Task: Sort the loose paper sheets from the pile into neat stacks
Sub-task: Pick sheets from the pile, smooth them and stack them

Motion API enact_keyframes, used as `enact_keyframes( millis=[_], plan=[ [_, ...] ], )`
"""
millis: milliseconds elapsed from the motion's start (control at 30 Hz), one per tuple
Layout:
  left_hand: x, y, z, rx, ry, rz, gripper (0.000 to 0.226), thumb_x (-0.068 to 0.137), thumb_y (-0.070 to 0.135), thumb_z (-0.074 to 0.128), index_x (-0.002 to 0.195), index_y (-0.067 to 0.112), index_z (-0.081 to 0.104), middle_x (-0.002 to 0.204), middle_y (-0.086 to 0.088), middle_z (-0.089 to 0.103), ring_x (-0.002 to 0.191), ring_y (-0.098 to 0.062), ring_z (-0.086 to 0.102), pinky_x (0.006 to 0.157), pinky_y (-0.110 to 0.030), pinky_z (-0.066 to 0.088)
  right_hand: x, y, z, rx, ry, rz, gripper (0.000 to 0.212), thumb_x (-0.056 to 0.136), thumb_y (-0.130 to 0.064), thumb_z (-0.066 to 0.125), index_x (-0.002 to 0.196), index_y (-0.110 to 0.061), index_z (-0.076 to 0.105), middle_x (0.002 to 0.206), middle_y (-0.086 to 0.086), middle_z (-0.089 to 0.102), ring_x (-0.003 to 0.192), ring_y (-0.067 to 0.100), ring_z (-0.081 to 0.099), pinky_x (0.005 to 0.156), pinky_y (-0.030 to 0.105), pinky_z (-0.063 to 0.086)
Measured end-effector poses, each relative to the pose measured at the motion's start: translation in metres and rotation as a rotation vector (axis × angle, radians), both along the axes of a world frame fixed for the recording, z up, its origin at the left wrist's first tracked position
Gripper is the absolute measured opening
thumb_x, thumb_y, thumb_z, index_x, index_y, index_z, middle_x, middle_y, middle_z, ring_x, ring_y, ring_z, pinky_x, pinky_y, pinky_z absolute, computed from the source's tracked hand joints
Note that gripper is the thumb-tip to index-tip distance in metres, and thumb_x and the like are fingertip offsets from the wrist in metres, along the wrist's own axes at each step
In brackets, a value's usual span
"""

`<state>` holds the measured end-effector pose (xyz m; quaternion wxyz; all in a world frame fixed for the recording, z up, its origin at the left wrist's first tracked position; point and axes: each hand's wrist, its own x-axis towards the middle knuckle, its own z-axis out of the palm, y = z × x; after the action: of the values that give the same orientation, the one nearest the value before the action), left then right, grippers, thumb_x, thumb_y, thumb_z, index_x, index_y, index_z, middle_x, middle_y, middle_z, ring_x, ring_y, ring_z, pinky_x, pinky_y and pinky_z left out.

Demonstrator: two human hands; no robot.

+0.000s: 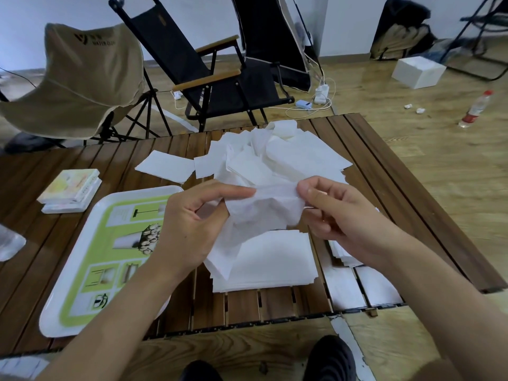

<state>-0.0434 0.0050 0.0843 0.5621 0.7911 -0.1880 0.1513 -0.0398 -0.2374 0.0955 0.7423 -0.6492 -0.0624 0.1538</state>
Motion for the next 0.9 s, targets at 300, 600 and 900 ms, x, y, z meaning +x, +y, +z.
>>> enact_keyframes(
  millis=[300,600,900],
  plan=[
    [-0.001,0.000,0.002,-0.036,-0.015,-0.020,0.047,0.087,-0.019,0.053,0.098,0.017,0.080,0.098,0.008,0.076,0.100,-0.013,0.069,0.079,-0.017,0.048,-0.006,0.006,0.007,-0.078,0.142,0.046,0.077,0.084,-0.071,0.045,0.111,-0.002,0.062,0.062,0.006,0.040,0.046,0.013,0.025,0.052,0.027,0.014],
    [-0.005,0.000,0.005,-0.043,0.134,-0.087,0.051,0.087,-0.017,0.047,0.091,0.021,0.081,0.091,0.012,0.077,0.089,-0.007,0.069,0.067,-0.013,0.048,-0.008,0.009,-0.006,-0.465,-0.322,-0.132,0.047,0.082,-0.045,0.077,0.125,-0.035,0.059,0.126,-0.022,0.063,0.063,0.016,0.043,0.072,0.043,0.060],
    [-0.007,-0.003,0.004,-0.021,0.206,-0.180,0.051,0.091,-0.024,0.049,0.090,0.017,0.080,0.089,0.008,0.079,0.086,-0.006,0.072,0.071,-0.011,0.049,-0.010,0.014,-0.009,-0.633,-0.586,0.003,0.011,0.090,-0.029,0.076,0.100,-0.026,0.079,0.071,-0.024,0.064,0.053,0.009,0.040,0.052,0.019,0.034]
  ],
)
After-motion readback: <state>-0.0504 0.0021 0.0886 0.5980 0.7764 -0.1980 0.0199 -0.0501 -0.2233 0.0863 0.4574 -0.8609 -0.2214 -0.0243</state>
